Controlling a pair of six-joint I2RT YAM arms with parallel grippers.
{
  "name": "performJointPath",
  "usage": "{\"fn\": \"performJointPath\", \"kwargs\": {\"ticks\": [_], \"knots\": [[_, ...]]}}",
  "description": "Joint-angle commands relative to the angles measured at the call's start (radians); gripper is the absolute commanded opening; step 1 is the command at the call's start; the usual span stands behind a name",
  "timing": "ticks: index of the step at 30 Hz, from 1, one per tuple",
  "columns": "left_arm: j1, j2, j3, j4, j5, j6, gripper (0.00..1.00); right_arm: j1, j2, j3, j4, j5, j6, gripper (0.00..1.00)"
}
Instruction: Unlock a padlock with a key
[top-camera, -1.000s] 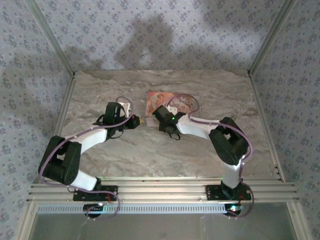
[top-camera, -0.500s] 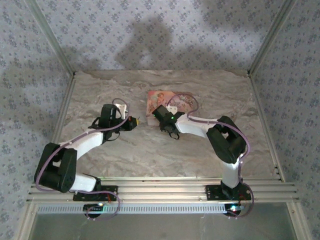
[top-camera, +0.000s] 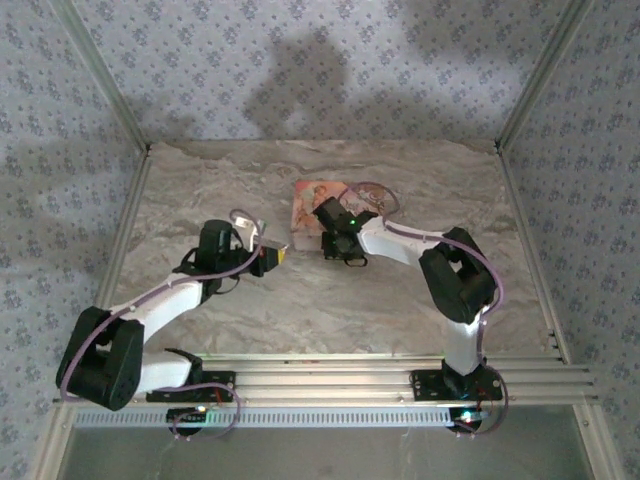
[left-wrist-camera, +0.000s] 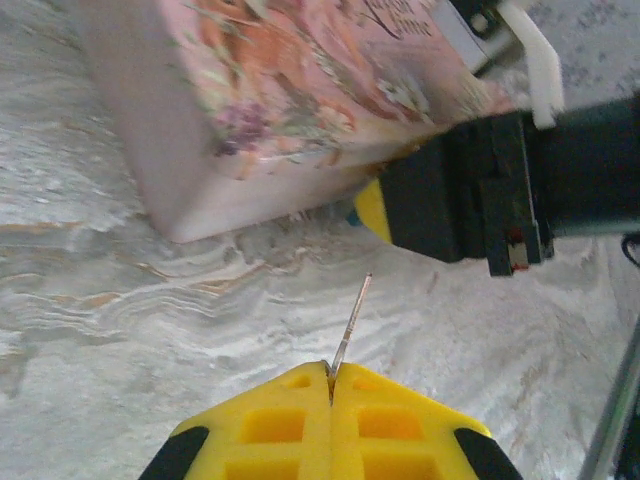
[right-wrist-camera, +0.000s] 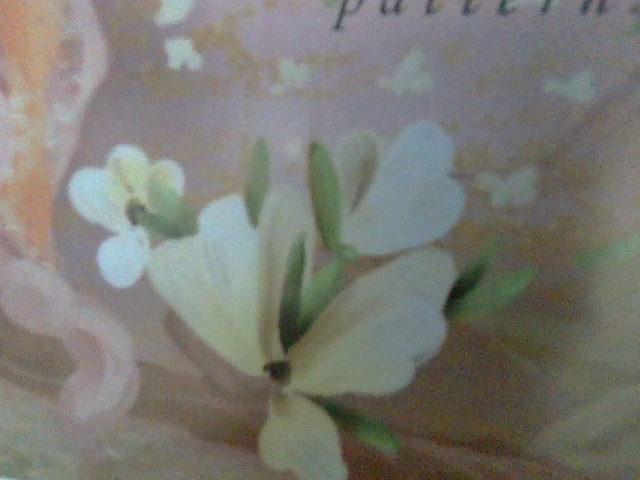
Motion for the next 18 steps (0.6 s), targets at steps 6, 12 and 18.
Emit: {"fn": "performJointPath", "kwargs": {"ticks": [6,12,18], "knots": [[-0.075,0.007,-0.032,0.102,0.087,0.072,0.0,-0.058,-0.087,0.042,-0.045,-0.332,-0.079,0.02],[-0.106,0.007,-0.078,0.25,0.061,0.031,0.0,-0.1,-0.108,0.076,-0.069,-0.499,-0.084,0.0],[-0.12,0.057,-0.092,0.355,0.059,-0.003,0.0,-0.134,-0.101,0.097,-0.079,-0.622,-0.073,0.0]]}}
